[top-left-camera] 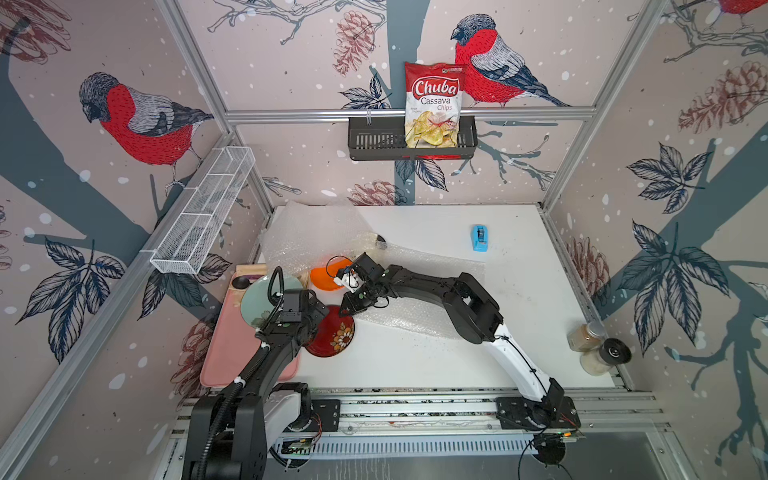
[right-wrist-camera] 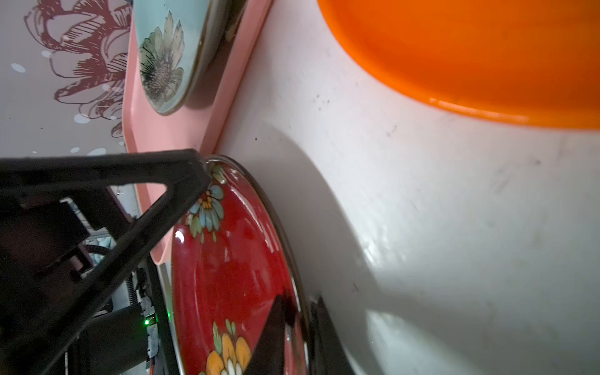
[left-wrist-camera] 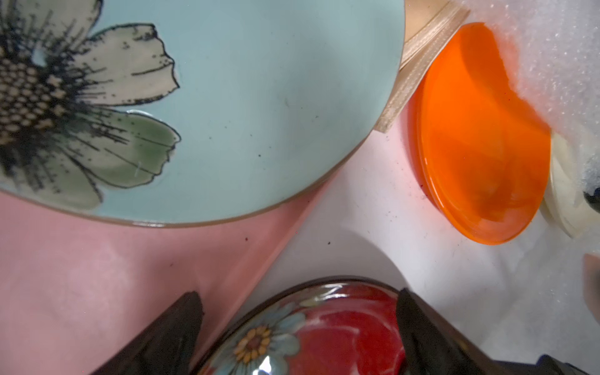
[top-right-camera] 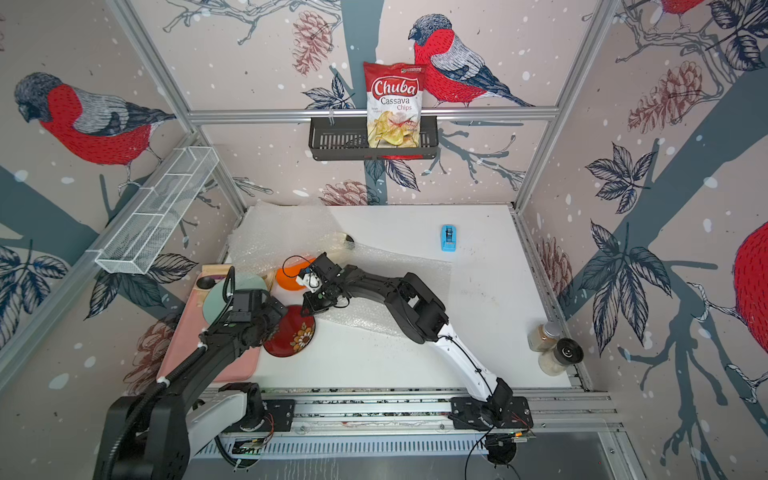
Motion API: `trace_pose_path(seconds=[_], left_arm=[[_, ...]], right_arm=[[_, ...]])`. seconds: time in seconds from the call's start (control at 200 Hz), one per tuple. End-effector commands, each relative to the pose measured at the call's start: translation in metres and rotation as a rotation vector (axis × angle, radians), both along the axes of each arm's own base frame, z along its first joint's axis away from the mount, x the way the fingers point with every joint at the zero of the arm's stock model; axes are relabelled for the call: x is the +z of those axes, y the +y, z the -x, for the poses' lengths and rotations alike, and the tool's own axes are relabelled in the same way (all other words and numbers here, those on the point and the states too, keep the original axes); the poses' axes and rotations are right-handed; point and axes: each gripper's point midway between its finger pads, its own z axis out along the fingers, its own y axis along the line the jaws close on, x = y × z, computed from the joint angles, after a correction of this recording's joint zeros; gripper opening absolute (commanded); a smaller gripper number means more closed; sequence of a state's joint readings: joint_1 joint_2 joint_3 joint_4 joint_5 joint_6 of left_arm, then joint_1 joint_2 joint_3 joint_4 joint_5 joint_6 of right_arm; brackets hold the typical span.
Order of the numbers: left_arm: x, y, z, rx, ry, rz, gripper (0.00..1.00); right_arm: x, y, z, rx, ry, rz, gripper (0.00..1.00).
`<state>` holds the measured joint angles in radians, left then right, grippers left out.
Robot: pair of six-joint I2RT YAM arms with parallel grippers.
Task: Wrap dinner plates in bubble wrap
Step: Pick up the plate at the center of the board.
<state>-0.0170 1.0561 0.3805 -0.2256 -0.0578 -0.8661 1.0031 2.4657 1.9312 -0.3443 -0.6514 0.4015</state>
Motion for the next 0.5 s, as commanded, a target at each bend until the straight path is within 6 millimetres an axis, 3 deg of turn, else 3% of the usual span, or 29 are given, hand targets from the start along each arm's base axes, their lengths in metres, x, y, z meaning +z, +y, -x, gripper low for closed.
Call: trace_pose_path(seconds=[0.0,0.105,0.215,0.35,0.49], left_arm=[[-0.013,-0.036,0.027,-0.063,0.124,0.203,0.97],[-0.001,-0.034,0.022,-0.072,0.103,0.187,0.97],[0.022,-0.027,0.015,-0.066,0.063,0.142,0.98],[0.051,-0.029,0.001,-0.108,-0.023,0.131,0.97],[0.059,-0.046,-0.009,-0.183,-0.045,0.161,0.97]], right_arm=[[-0.003,-0.008,-0.011,-0.076,-0.052,0.053,0.05],[0.012,-0.015,-0.019,-0.109,-0.09,0.025,0.0],[0.042,-0.03,-0.032,-0.161,-0.155,-0.027,0.0],[0.078,-0.073,-0.055,-0.294,-0.178,-0.09,0.0],[0.113,-0.134,-0.076,-0.417,-0.203,-0.169,0.0]])
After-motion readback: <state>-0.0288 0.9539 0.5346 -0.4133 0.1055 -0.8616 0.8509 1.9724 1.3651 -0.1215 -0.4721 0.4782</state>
